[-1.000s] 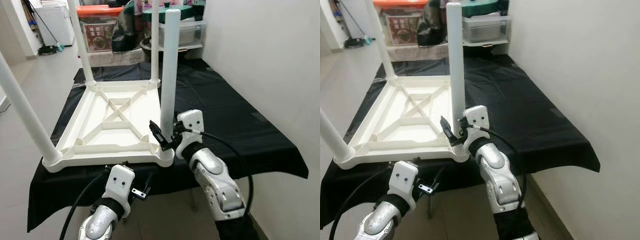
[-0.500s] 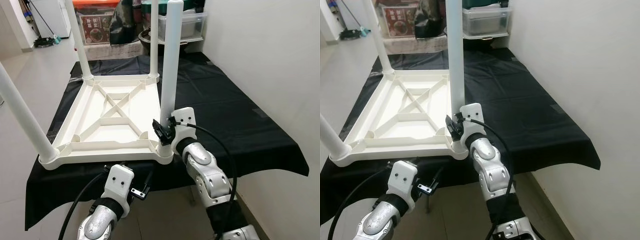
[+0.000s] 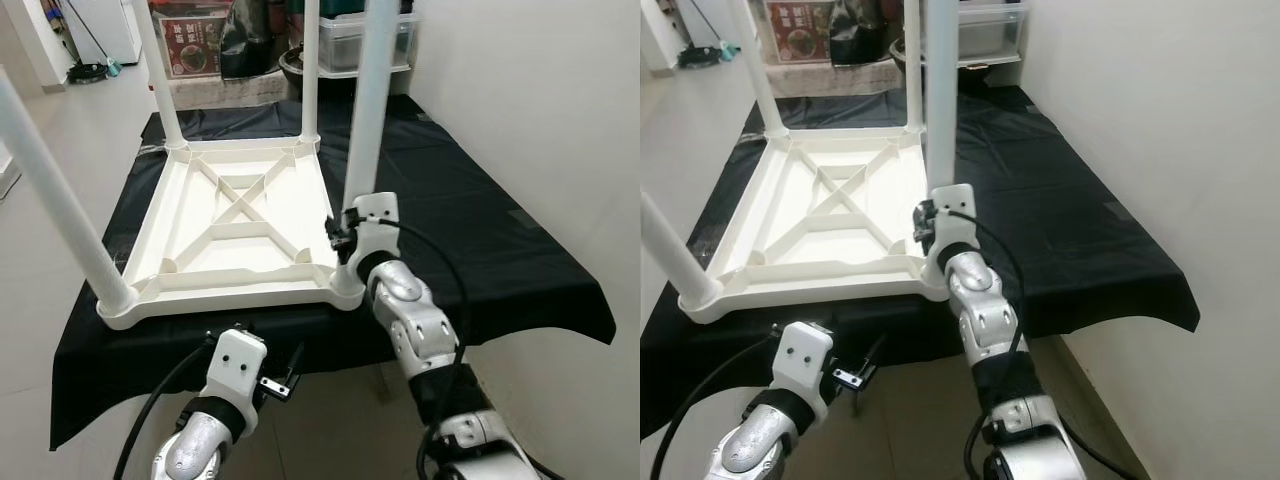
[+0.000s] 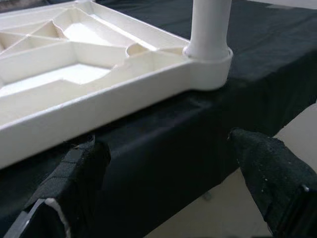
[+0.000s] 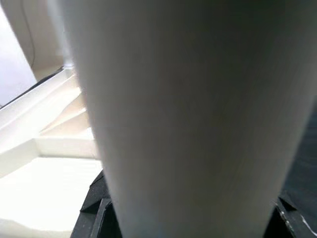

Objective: Building children table

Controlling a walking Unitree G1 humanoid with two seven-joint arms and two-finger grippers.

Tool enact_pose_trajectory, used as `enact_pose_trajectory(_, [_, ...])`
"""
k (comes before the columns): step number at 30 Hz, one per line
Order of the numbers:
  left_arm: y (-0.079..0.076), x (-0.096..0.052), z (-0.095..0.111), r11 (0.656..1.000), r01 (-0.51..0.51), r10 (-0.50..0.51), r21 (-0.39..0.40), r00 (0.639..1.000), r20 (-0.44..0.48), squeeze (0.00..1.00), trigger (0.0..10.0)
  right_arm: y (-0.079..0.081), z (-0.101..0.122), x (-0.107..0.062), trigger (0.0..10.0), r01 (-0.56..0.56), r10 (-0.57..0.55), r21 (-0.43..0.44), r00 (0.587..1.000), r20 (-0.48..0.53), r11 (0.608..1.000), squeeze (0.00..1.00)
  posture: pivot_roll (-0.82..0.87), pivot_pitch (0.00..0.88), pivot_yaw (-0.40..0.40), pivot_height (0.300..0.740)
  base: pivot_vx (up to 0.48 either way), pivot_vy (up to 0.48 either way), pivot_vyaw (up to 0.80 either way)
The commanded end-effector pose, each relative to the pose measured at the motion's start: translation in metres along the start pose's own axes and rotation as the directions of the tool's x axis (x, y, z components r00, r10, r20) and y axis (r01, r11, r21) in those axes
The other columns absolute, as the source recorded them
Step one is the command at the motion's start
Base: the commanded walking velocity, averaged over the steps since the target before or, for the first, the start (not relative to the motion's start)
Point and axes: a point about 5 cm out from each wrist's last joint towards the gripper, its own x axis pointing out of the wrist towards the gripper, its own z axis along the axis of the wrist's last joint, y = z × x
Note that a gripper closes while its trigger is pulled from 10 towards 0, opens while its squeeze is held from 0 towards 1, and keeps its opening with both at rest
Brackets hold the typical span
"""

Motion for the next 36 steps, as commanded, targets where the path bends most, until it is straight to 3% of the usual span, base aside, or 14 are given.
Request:
enact_pose_trajectory(1, [0.001,-0.004,0.0,1.0,-0.005,0.005,0.01,1.0,-0.014,0.0,10.0,-0.006,-0.001,0.004,0.0,0.023,-0.02,0.183,1.0,-0.014,0.983,0.0,0.14,0.164,-0.027,0.74,0.0,0.0,0.0])
enact_pose_trajectory(3, [0.001,-0.004,0.0,1.0,-0.005,0.005,0.01,1.0,-0.014,0.0,10.0,-0.006,-0.001,0.004,0.0,0.023,-0.02,0.183,1.0,-0.014,0.983,0.0,0.14,0.164,-0.027,0.74,0.0,0.0,0.0])
enact_pose_trajectory(4, [0.001,-0.006,0.002,1.0,-0.003,0.003,0.01,1.0,-0.013,0.0,10.0,-0.007,-0.003,0.007,0.0,0.032,-0.021,0.276,0.999,-0.042,0.961,0.0,0.14,0.174,-0.022,0.74,0.0,0.0,0.0])
enact_pose_trajectory(5, [0.001,-0.006,0.002,1.0,-0.003,0.003,0.01,1.0,-0.013,0.0,10.0,-0.007,-0.003,0.007,0.0,0.032,-0.021,0.276,0.999,-0.042,0.961,0.0,0.14,0.174,-0.022,0.74,0.0,0.0,0.0])
enact_pose_trajectory(7, [0.001,-0.009,0.004,1.0,0.004,-0.003,0.012,1.0,-0.017,0.0,10.0,-0.005,-0.011,0.014,0.0,0.051,0.006,0.472,0.993,-0.117,0.88,0.0,0.16,0.198,-0.015,0.74,0.0,0.0,0.0])
enact_pose_trajectory(8, [0.001,-0.009,0.004,1.0,0.004,-0.003,0.012,1.0,-0.017,0.0,10.0,-0.005,-0.011,0.014,0.0,0.051,0.006,0.472,0.993,-0.117,0.88,0.0,0.16,0.198,-0.015,0.74,0.0,0.0,0.0])
enact_pose_trajectory(14, [0.002,-0.013,0.006,1.0,0.013,-0.013,0.021,1.0,-0.028,0.0,10.0,0.015,-0.021,0.022,0.0,0.067,0.085,0.687,0.979,-0.184,0.724,0.0,0.17,0.217,-0.005,0.74,0.0,0.0,0.0])
enact_pose_trajectory(16, [0.002,-0.013,0.006,1.0,0.013,-0.013,0.021,1.0,-0.028,0.0,10.0,0.015,-0.021,0.022,0.0,0.067,0.085,0.687,0.979,-0.184,0.724,0.0,0.17,0.217,-0.005,0.74,0.0,0.0,0.0])
enact_pose_trajectory(18, [0.002,-0.015,0.008,1.0,0.017,-0.017,0.023,0.999,-0.031,0.0,10.0,0.025,-0.025,0.025,0.0,0.101,0.105,0.77,0.971,-0.213,0.63,0.0,0.18,0.219,-0.001,0.74,0.0,0.0,0.0])
enact_pose_trajectory(23, [0.002,-0.016,0.008,0.999,0.021,-0.02,0.026,0.999,-0.035,0.0,10.0,0.034,-0.029,0.026,0.0,0.116,0.13,0.802,0.963,-0.235,0.586,0.0,0.19,0.22,0.0,0.74,0.0,0.0,0.0])
enact_pose_trajectory(25, [0.002,-0.016,0.009,0.999,0.025,-0.024,0.03,0.999,-0.041,0.0,10.0,0.046,-0.039,0.025,0.0,0.16,0.171,0.843,0.944,-0.283,0.513,0.0,0.19,0.217,-0.002,0.74,0.0,0.0,0.0])
enact_pose_trajectory(31, [0.001,-0.017,0.01,0.998,0.035,-0.033,0.046,0.998,-0.044,0.0,10.0,0.06,-0.047,0.024,0.0,0.224,0.183,0.878,0.928,-0.325,0.423,0.0,0.21,0.217,-0.008,0.74,0.0,0.0,0.0])
enact_pose_trajectory(32, [0.001,-0.018,0.01,0.998,0.036,-0.034,0.047,0.998,-0.044,0.0,10.0,0.061,-0.047,0.025,0.0,0.247,0.166,0.888,0.929,-0.331,0.388,0.0,0.21,0.216,-0.009,0.74,0.0,0.0,0.0])
enact_pose_trajectory(36, [0.001,-0.018,0.01,0.998,0.034,-0.032,0.048,0.998,-0.047,0.0,10.0,0.062,-0.046,0.026,0.0,0.302,0.098,0.89,0.93,-0.354,0.342,0.0,0.21,0.212,-0.008,0.74,0.0,0.0,0.0])
